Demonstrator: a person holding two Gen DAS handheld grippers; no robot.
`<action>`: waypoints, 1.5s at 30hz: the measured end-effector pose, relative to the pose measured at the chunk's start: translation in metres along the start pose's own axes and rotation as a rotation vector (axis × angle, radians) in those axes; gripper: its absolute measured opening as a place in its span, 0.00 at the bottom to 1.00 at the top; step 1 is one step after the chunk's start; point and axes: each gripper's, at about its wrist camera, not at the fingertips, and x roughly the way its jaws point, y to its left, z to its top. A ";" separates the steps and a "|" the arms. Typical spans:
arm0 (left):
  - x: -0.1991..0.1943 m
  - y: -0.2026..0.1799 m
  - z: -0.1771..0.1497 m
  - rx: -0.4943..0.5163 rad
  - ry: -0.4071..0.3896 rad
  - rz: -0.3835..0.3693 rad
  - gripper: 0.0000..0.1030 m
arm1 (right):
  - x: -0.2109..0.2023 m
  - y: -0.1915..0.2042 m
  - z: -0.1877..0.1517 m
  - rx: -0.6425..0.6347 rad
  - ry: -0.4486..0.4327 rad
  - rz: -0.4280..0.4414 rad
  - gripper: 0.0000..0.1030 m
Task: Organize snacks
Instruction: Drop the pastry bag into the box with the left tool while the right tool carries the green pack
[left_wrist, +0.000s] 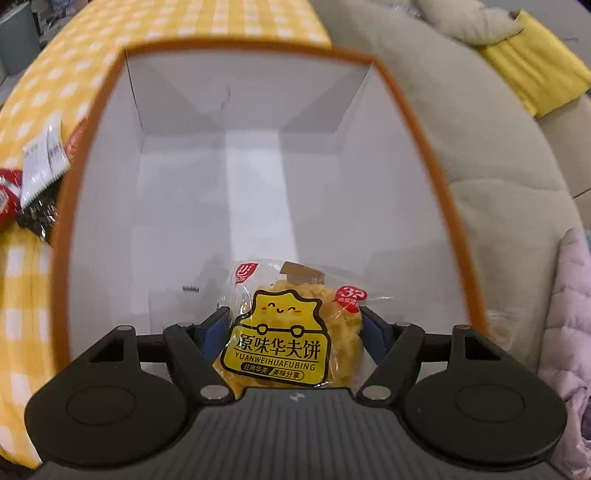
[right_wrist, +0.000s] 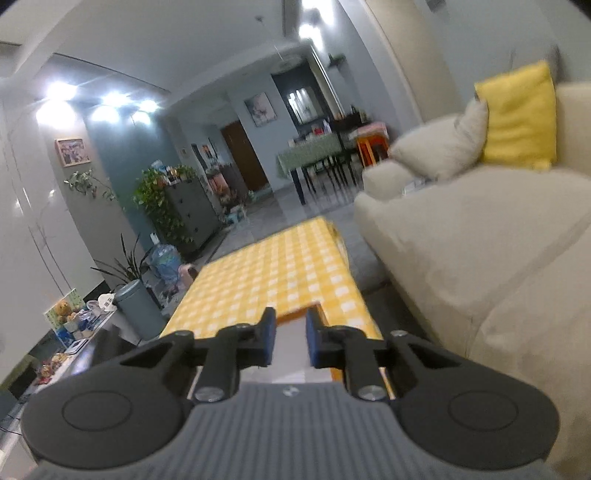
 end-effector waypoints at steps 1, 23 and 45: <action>0.003 0.001 -0.002 -0.005 0.004 -0.004 0.81 | 0.000 -0.003 0.000 0.008 0.007 -0.004 0.11; -0.029 -0.019 -0.007 0.100 -0.025 -0.015 0.95 | -0.040 -0.029 0.021 0.117 -0.041 -0.075 0.11; -0.074 -0.023 0.001 0.165 -0.109 0.065 0.95 | -0.131 -0.047 0.050 -0.013 0.119 -0.300 0.13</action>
